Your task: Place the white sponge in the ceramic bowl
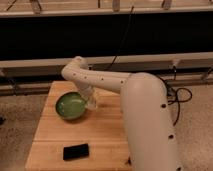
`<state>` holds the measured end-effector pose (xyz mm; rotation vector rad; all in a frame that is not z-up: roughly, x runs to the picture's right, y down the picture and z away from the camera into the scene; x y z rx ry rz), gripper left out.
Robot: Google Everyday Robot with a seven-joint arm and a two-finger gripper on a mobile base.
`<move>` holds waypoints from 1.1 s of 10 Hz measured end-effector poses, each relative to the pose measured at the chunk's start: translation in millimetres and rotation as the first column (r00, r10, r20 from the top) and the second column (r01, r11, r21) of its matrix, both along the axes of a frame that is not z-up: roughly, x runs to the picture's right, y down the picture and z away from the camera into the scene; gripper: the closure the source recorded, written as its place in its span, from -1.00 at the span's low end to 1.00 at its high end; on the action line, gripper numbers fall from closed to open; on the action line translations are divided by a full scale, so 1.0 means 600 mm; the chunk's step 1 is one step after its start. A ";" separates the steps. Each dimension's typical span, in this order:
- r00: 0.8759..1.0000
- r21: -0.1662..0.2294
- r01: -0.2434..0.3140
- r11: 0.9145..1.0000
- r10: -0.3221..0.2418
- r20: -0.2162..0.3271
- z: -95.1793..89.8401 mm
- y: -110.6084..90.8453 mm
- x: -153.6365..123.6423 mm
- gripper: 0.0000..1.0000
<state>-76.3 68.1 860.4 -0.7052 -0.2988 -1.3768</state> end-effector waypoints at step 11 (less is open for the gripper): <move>0.999 -0.020 0.035 0.999 -0.034 0.024 0.000 -0.019 -0.047 0.08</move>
